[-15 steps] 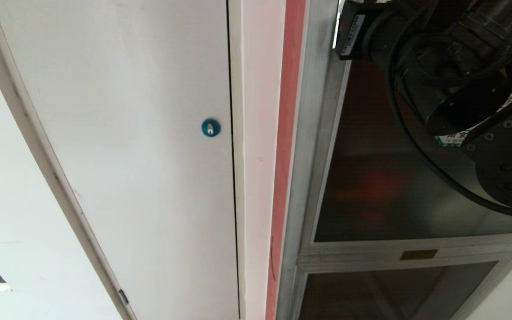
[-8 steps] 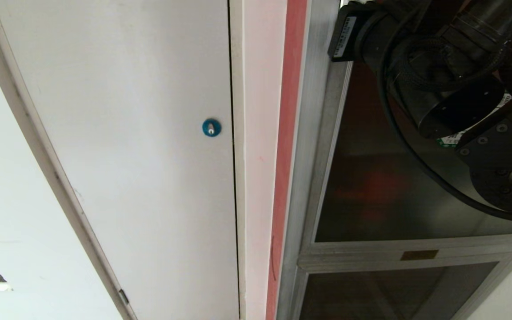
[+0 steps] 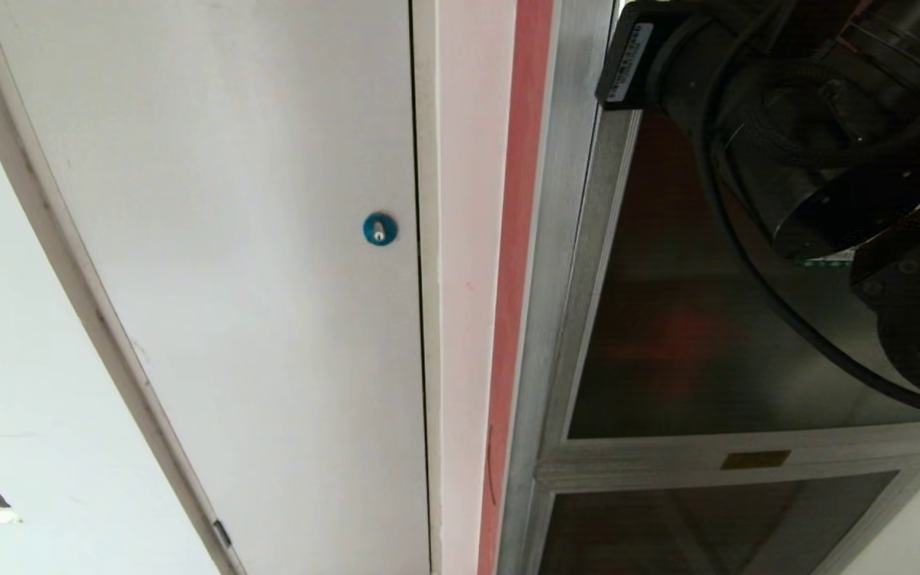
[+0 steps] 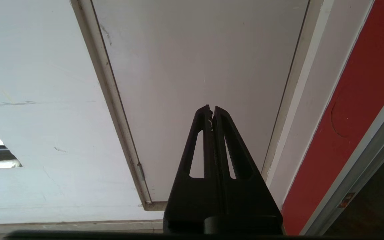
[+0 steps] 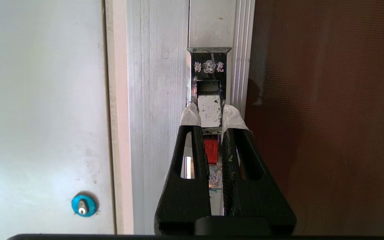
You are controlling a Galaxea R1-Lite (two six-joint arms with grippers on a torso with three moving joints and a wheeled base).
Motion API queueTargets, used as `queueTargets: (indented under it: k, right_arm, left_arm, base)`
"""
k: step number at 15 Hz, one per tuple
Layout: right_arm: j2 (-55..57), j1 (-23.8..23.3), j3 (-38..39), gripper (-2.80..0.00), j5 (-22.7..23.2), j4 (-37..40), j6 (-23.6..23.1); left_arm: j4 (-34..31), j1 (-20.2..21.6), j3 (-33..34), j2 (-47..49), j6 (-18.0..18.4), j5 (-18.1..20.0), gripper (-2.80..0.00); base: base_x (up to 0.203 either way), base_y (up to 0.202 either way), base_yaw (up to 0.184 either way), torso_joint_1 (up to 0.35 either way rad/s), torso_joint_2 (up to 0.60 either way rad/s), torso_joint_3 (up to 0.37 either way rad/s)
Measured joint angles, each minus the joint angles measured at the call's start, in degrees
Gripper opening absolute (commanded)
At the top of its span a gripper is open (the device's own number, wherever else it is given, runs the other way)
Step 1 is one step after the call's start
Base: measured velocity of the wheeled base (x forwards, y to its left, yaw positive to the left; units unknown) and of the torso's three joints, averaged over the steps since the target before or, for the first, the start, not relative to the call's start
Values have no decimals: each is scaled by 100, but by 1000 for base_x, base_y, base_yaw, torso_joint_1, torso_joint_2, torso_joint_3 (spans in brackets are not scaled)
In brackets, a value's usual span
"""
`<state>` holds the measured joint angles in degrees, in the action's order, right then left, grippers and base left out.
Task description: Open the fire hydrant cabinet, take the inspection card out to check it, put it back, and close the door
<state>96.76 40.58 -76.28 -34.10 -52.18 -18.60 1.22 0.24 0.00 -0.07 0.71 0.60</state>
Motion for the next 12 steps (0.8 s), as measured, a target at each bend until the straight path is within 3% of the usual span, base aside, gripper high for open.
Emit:
queueTargets:
  k: [11,12]
  right_arm:
    - [-382,90,358,-280,-3,46,9]
    - [-387,90,367,0,-2,46,9]
  left_arm:
    - [-1,0,0,0,-2,2,-280]
    - [1,0,0,0,-2,2,-280]
  base:
    - [0,0,0,0,0,0]
    - [0,0,0,0,0,0]
